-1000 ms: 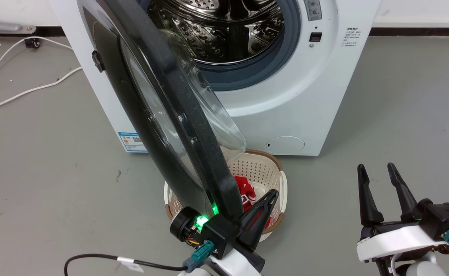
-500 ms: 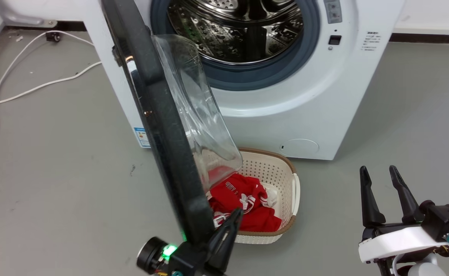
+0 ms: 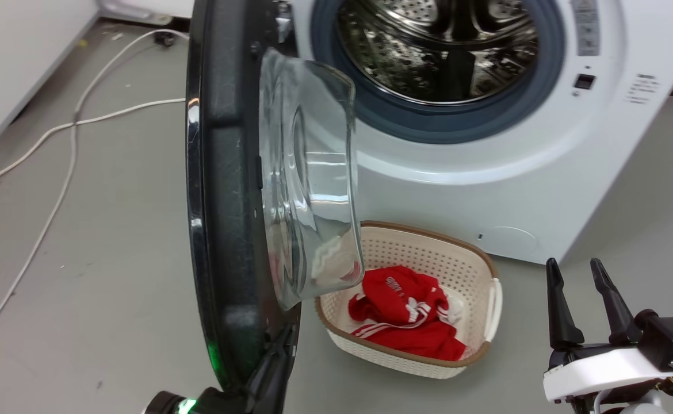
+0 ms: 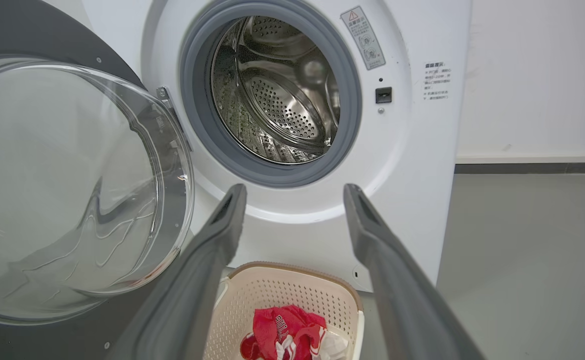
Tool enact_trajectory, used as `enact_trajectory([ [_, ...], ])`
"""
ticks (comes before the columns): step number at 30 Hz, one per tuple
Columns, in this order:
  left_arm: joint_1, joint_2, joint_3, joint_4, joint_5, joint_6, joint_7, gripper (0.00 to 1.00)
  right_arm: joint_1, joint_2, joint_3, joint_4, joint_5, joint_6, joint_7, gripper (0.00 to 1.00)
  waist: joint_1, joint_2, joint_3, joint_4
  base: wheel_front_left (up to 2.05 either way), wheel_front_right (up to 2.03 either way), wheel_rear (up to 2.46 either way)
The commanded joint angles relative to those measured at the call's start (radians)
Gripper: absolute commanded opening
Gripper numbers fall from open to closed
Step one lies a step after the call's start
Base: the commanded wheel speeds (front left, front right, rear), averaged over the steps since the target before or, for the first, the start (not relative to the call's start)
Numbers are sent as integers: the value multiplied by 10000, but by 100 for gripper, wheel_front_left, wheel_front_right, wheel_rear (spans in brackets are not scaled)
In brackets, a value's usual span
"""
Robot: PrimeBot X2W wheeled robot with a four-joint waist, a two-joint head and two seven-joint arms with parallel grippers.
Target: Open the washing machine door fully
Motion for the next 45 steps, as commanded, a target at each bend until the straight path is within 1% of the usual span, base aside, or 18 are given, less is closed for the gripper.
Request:
enact_trajectory([
  [1,92,105,136,-42,-36,120,-3,0,76,11,-21,-39,-37,-5,10,100,0,0,-5,349,0,0,0],
  [6,295,400,526,-247,-68,389,39,0,84,12,-30,-112,-65,-5,76,100,0,0,38,935,0,0,0],
  [10,210,590,900,-196,-186,504,-54,0,-8,12,-3,-216,-93,-5,139,100,0,0,139,1192,0,0,0],
  [15,-199,835,1660,241,-464,581,-252,0,-200,11,70,-355,-194,-5,267,100,0,0,337,1231,0,0,0],
  [22,-839,1168,3117,1115,-1207,619,-537,0,-381,11,33,-544,-315,-5,446,100,0,0,656,1030,0,0,0],
  [31,-1759,1728,4737,2823,-1907,221,-688,0,-641,11,19,-711,-389,-5,548,100,0,0,1157,641,0,0,0],
  [36,-2433,1997,5543,3692,-1945,-188,-692,0,-730,11,-52,-754,-445,-5,564,100,0,0,1370,542,0,0,0],
  [43,-3231,1953,6826,4589,-1641,-795,-695,0,-857,11,25,-688,-474,-5,578,100,0,0,1475,390,0,0,0],
  [45,-3329,1826,7120,4651,-1474,-857,-697,0,-890,11,40,-690,-482,-5,572,100,0,0,1476,355,0,0,0],
])
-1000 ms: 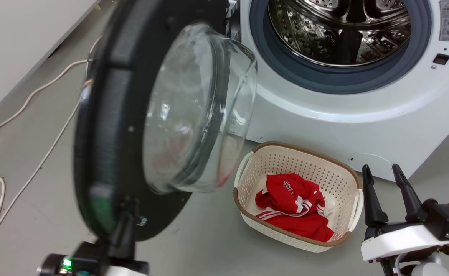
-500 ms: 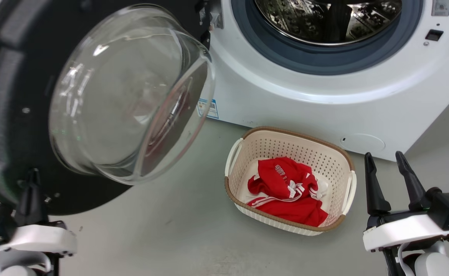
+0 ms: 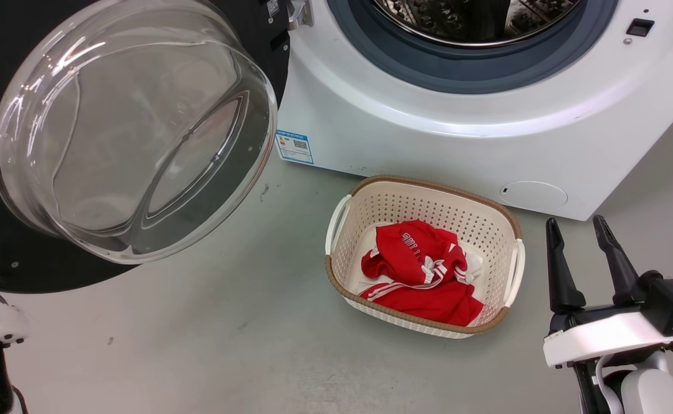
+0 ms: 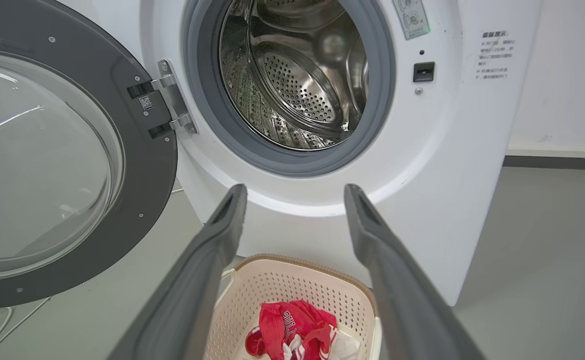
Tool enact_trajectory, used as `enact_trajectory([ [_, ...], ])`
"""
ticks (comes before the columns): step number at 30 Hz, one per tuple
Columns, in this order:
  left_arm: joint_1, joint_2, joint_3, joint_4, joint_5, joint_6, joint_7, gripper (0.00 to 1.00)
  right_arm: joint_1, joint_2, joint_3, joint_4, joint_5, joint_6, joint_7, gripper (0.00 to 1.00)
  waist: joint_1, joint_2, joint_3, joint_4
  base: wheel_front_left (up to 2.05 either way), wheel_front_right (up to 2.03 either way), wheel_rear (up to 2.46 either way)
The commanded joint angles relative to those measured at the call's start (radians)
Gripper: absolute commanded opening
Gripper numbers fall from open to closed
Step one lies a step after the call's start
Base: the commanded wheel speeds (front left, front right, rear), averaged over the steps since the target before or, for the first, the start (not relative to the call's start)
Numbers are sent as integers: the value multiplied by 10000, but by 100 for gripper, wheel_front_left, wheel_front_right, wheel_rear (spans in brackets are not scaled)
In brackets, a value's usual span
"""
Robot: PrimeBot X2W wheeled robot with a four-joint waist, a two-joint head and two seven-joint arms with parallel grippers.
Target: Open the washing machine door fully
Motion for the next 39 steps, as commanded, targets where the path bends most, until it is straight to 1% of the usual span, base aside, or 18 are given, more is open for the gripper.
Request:
enact_trajectory([
  [1,-147,7,231,75,107,-49,-26,0,-131,11,19,4,-36,-3,-20,100,-1,0,-9,-31,0,0,0],
  [4,-59,-217,592,154,363,-127,-25,0,-106,11,57,61,-22,-3,-44,100,-1,0,-103,-108,0,0,0],
  [9,668,-955,764,-561,999,-237,-26,0,119,12,94,235,125,-3,-188,100,-1,0,-513,-259,0,0,0],
  [16,2275,-2424,584,-2057,1799,-263,-26,0,451,12,175,489,184,-3,-349,100,-1,0,-1201,-424,0,0,0],
  [17,2463,-2617,529,-2239,1913,-236,-26,12,489,11,169,509,177,-4,-354,100,-1,0,-1282,-436,0,0,0],
  [18,2633,-2830,469,-2446,2000,-236,-26,38,532,11,172,513,192,-4,-374,100,-1,0,-1343,-450,0,0,0],
  [19,2782,-3004,403,-2598,2080,-246,-26,68,558,11,157,509,180,-4,-378,100,-1,0,-1380,-461,0,0,0],
  [20,2923,-3151,317,-2726,2163,-262,-26,100,591,11,159,522,165,-3,-379,100,-1,0,-1433,-476,0,0,0],
  [23,3215,-3478,17,-3079,2385,-308,-26,100,663,12,188,531,123,-3,-404,100,-1,0,-1546,-529,0,0,0],
  [27,3215,-3649,-423,-3240,2699,-491,-27,100,720,11,236,504,65,-3,-411,100,-1,0,-1664,-668,0,0,0],
  [33,2646,-3705,-1278,-3128,3180,-950,-27,100,783,11,260,333,-188,-3,-359,100,-1,0,-1821,-1041,0,0,0],
  [35,2497,-3713,-1386,-3089,3222,-1030,-27,100,787,11,275,291,-233,-3,-334,100,-1,0,-1828,-1130,0,0,0],
  [39,1959,-3712,-1759,-2806,3439,-1291,-27,100,750,11,260,116,-431,-3,-272,100,-1,0,-1812,-1557,0,0,0],
])
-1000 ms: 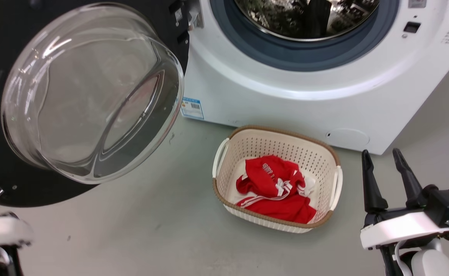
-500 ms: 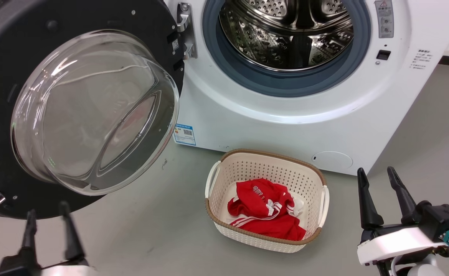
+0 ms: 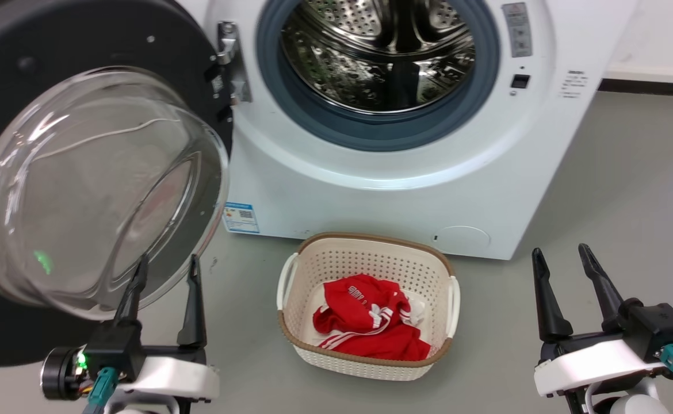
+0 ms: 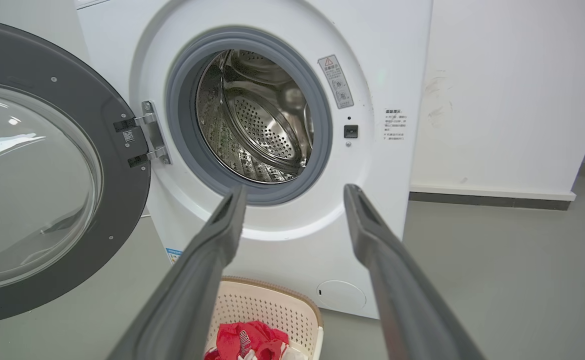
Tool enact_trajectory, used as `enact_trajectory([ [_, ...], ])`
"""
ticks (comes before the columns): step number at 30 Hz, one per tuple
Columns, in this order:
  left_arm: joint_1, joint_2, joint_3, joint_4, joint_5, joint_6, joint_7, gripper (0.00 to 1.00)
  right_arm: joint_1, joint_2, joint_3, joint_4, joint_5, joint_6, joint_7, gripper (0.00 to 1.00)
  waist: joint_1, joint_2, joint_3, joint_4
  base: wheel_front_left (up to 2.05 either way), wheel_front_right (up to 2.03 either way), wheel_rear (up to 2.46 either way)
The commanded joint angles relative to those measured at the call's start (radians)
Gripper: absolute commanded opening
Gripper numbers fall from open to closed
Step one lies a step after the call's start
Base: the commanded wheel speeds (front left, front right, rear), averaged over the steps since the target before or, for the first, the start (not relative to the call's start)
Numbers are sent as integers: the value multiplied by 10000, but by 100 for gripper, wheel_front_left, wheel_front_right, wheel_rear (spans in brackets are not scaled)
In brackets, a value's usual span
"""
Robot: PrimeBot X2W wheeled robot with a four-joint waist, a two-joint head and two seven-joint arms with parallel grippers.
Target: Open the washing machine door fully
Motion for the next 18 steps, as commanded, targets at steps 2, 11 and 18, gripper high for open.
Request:
enact_trajectory([
  [2,-239,12,-84,114,66,-78,-25,100,94,11,-18,-88,-114,-5,39,100,0,0,3,-322,0,0,0],
  [11,-755,-2,-363,629,146,-261,-25,100,227,12,-135,-164,-175,-5,147,100,0,0,88,-1039,0,0,0],
  [18,-505,-38,-250,671,54,-189,-25,100,135,11,-61,-20,-29,-5,73,100,0,0,96,-1114,0,0,0],
])
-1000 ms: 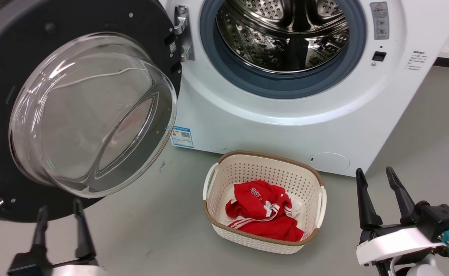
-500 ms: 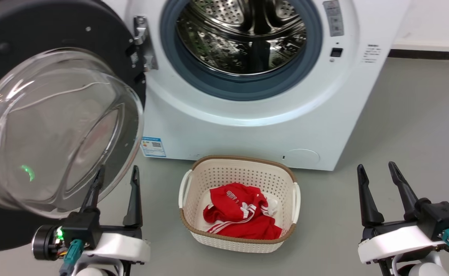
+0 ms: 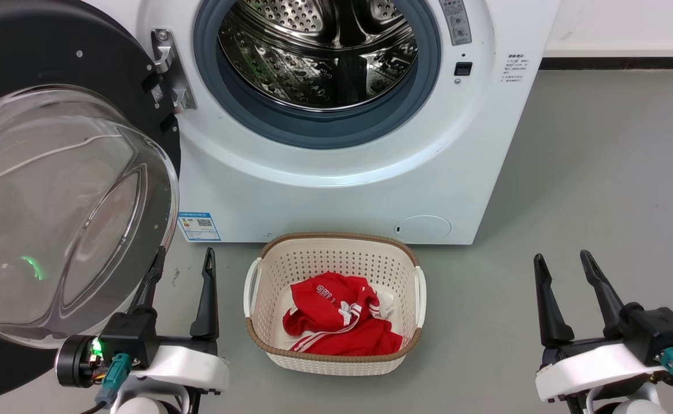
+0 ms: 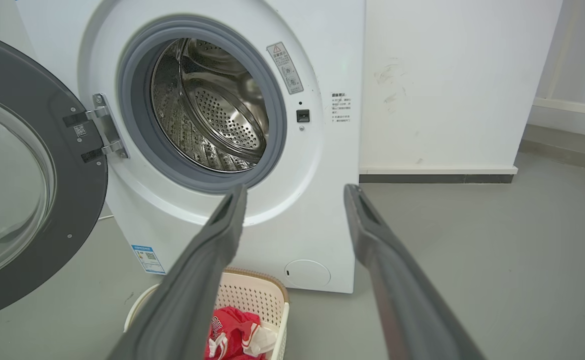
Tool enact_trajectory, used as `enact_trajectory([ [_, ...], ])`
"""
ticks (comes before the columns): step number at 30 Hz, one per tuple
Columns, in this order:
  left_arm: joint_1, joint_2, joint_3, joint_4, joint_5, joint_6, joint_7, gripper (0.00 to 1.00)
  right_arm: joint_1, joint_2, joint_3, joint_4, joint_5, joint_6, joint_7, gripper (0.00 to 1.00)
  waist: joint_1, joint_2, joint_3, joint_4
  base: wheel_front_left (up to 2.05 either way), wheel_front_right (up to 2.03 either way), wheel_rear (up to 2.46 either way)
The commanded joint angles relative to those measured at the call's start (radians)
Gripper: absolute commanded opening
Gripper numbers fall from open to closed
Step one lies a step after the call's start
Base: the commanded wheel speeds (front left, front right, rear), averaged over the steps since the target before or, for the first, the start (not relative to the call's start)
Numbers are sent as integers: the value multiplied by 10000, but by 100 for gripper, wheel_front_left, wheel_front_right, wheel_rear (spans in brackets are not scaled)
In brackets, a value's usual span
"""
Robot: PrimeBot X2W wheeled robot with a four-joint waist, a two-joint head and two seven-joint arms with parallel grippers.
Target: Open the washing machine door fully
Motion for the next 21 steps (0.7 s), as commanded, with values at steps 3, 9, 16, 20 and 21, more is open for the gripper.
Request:
enact_trajectory([
  [3,124,-16,53,18,-40,47,-25,100,-18,11,26,47,44,-4,-52,100,0,0,-18,-14,0,0,0],
  [9,53,-21,54,-38,-42,42,0,0,-4,0,24,75,86,2,-28,0,0,0,-20,-17,0,0,0],
  [16,-52,-51,244,411,-1004,-3,373,0,54,-28,28,301,1092,2,119,0,0,0,-34,-17,0,0,0],
  [20,-53,-53,270,442,-1865,-41,563,0,-19,-78,4,391,1942,1,273,0,0,0,-45,-17,0,0,0],
  [21,-50,-54,271,445,-2071,-50,600,0,-37,-87,-1,412,2145,1,308,0,0,0,-48,-16,0,0,0],
])
